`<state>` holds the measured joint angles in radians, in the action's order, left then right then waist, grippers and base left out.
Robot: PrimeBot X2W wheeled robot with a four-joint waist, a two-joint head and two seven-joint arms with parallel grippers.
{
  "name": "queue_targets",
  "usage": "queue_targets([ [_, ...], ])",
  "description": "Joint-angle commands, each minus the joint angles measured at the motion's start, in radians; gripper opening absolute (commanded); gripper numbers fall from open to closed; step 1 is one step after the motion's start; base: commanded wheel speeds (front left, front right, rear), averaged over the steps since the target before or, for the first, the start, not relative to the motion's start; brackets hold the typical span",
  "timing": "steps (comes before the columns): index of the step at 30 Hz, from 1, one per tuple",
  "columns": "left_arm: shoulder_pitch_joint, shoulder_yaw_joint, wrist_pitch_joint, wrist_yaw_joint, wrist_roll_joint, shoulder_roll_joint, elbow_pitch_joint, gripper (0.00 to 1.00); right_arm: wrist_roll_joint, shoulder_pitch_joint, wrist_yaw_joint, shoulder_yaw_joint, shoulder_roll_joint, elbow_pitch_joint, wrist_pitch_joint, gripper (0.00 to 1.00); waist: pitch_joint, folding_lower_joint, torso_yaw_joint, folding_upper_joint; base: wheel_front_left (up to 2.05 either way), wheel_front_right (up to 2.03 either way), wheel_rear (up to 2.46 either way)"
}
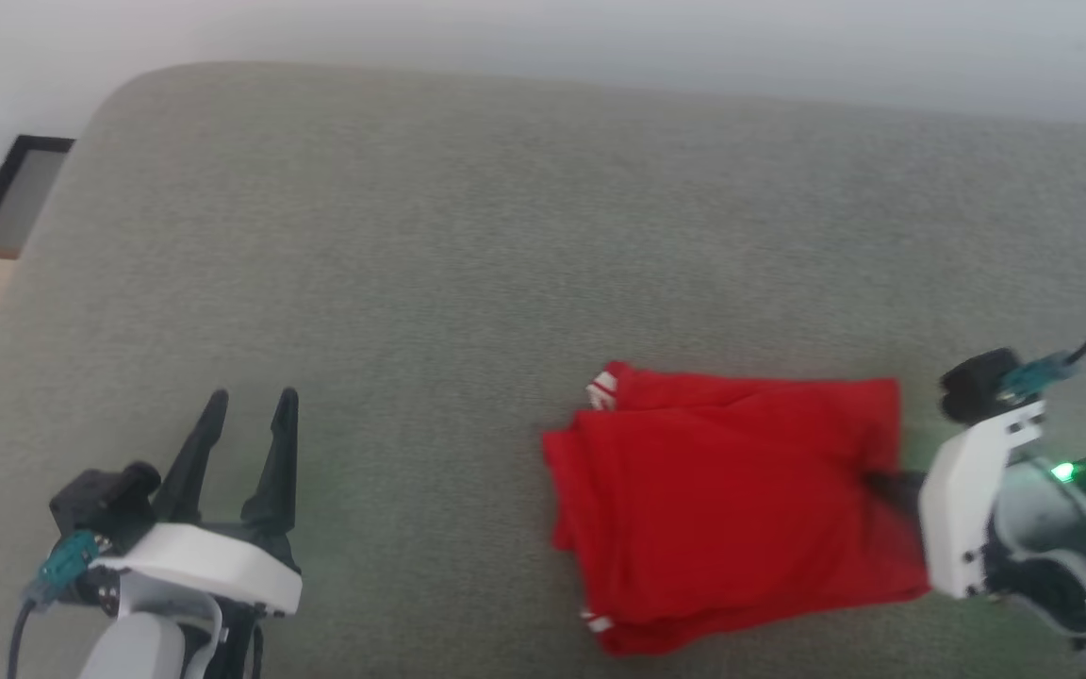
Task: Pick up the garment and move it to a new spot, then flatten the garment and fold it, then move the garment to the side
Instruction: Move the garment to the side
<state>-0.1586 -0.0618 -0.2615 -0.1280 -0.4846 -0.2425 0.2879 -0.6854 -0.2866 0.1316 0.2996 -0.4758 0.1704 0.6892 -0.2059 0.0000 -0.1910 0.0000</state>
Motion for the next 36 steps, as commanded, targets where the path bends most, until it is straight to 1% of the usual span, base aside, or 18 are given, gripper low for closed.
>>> queue_targets([
  [1,-0.021,-0.001,-0.004,-0.002,0.004,-0.004,-0.007,1.00,0.015,0.003,-0.002,-0.023,-0.017,-0.006,0.005,0.00,-0.006,0.0000,0.020,0.0000,0.00,0.00,0.00],
  [2,-0.021,-0.001,-0.004,-0.002,0.004,-0.004,-0.007,1.00,0.015,0.003,-0.002,-0.023,-0.017,-0.006,0.005,0.00,-0.006,0.0000,0.020,0.0000,0.00,0.00,0.00],
  [4,-0.040,-0.010,-0.004,-0.002,0.011,-0.007,-0.007,1.00,0.026,-0.010,-0.002,-0.069,-0.036,-0.019,0.010,0.00,-0.017,0.0000,0.048,0.0000,0.00,0.00,0.00],
  [6,-0.056,-0.012,-0.004,-0.002,0.012,-0.006,-0.009,1.00,0.022,-0.023,-0.002,-0.097,-0.050,-0.023,0.007,0.00,-0.025,0.0000,0.070,0.0000,0.00,0.00,0.00],
  [7,-0.056,-0.012,-0.004,-0.002,0.012,-0.006,-0.009,1.00,0.022,-0.023,-0.002,-0.097,-0.050,-0.023,0.007,0.00,-0.025,0.0000,0.070,0.0000,0.00,0.00,0.00],
  [8,-0.070,-0.017,-0.004,-0.002,0.016,-0.005,-0.008,1.00,0.027,-0.038,-0.002,-0.123,-0.076,-0.018,-0.002,0.00,-0.033,0.0000,0.092,0.0000,0.00,0.00,0.00],
  [9,-0.070,-0.017,-0.004,-0.002,0.016,-0.005,-0.008,1.00,0.027,-0.038,-0.002,-0.123,-0.076,-0.018,-0.002,0.00,-0.033,0.0000,0.092,0.0000,0.00,0.00,0.00],
  [13,-0.101,-0.040,-0.004,-0.002,0.021,0.000,-0.004,1.00,0.044,-0.075,-0.002,-0.158,-0.135,0.007,-0.023,0.00,-0.050,0.0000,0.135,0.0000,0.00,0.00,0.00],
  [14,-0.109,-0.045,-0.004,-0.002,0.024,0.000,-0.003,1.00,0.050,-0.088,-0.002,-0.162,-0.153,0.013,-0.033,0.00,-0.056,0.0000,0.146,0.0000,0.00,0.00,0.00],
  [15,-0.126,-0.057,-0.004,-0.002,0.025,0.001,0.000,1.00,0.064,-0.112,-0.001,-0.165,-0.186,0.028,-0.051,0.00,-0.069,0.0000,0.169,0.0000,0.00,0.00,0.00],
  [16,-0.126,-0.057,-0.004,-0.002,0.025,0.001,0.000,1.00,0.064,-0.112,-0.001,-0.165,-0.186,0.028,-0.051,0.00,-0.069,0.0000,0.169,0.0000,0.00,0.00,0.00],
  [19,-0.153,-0.079,-0.004,-0.002,0.025,0.002,0.005,1.00,0.077,-0.152,-0.002,-0.164,-0.230,0.062,-0.083,0.00,-0.085,0.0000,0.201,0.0000,0.00,0.00,0.00],
  [22,-0.179,-0.099,-0.004,-0.002,0.026,0.001,0.010,1.00,0.095,-0.197,-0.002,-0.157,-0.273,0.109,-0.119,0.00,-0.102,0.0000,0.230,0.0000,0.00,0.00,0.00],
  [25,-0.205,-0.117,-0.004,-0.002,0.025,-0.003,0.012,1.00,0.110,-0.245,-0.002,-0.154,-0.301,0.162,-0.165,0.00,-0.119,0.0000,0.254,0.0000,0.00,0.00,0.00],
  [27,-0.233,-0.140,-0.004,-0.002,0.024,-0.004,0.010,1.00,0.136,-0.290,-0.002,-0.143,-0.328,0.223,-0.215,0.00,-0.139,0.0000,0.272,0.0000,0.00,0.00,0.00],
  [32,-0.277,-0.172,-0.004,-0.002,0.020,-0.007,0.009,1.00,0.163,-0.364,-0.002,-0.112,-0.359,0.327,-0.294,0.00,-0.177,0.0000,0.297,0.0000,0.00,0.00,0.00],
  [36,-0.310,-0.200,-0.004,-0.002,0.021,-0.017,0.016,1.00,0.209,-0.416,-0.002,-0.084,-0.381,0.410,-0.357,0.00,-0.208,0.0000,0.310,0.0000,0.00,0.00,0.00],
])
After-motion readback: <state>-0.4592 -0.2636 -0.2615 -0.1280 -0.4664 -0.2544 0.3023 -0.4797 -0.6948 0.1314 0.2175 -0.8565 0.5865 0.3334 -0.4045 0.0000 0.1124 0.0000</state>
